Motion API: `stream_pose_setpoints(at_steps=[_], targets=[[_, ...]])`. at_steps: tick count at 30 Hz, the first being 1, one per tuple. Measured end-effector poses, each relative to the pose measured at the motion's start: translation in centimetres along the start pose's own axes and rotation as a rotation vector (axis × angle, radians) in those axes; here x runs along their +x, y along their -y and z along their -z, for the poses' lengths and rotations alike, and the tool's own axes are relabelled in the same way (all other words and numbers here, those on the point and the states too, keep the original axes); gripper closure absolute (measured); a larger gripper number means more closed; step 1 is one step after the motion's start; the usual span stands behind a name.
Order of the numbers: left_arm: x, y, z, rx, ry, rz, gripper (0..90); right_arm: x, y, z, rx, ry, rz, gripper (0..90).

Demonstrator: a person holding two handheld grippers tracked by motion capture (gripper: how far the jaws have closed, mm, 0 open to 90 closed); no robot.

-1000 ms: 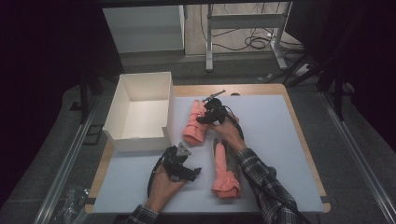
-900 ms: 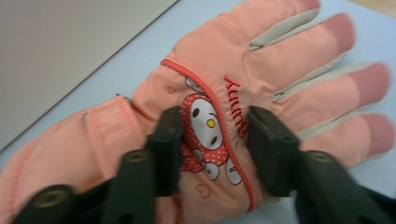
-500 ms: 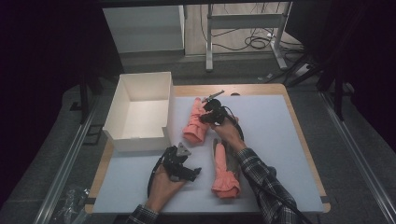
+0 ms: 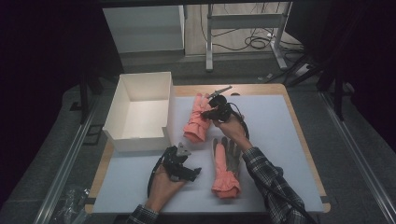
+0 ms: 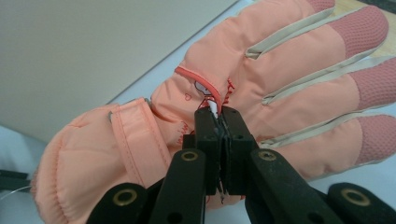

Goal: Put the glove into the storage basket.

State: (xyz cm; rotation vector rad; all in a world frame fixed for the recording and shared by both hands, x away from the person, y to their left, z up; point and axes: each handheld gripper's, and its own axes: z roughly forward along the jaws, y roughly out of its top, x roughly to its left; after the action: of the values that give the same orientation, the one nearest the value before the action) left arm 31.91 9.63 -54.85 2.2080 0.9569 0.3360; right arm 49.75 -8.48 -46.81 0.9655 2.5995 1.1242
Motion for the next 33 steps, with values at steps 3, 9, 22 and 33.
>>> stream_pose_setpoints(at_steps=[3, 9, 22, 33], targets=[[0.0, 0.0, 0.0, 0.001, 0.0, 0.0, 0.0, 0.1, -0.2, 1.0, -0.007, -0.02, 0.002, 86.6], [0.0, 0.0, 0.0, 0.002, -0.001, -0.002, 0.0, 0.4, -0.4, 2.9, -0.024, -0.055, 0.002, 86.6], [0.1, 0.0, 0.0, 0.002, -0.001, -0.008, 0.0, 1.6, 0.4, 7.2, -0.037, -0.12, 0.032, 86.6], [0.0, 0.0, 0.0, 0.001, -0.002, -0.005, 0.0, 2.7, 2.4, 10.9, -0.045, -0.157, 0.054, 86.5]])
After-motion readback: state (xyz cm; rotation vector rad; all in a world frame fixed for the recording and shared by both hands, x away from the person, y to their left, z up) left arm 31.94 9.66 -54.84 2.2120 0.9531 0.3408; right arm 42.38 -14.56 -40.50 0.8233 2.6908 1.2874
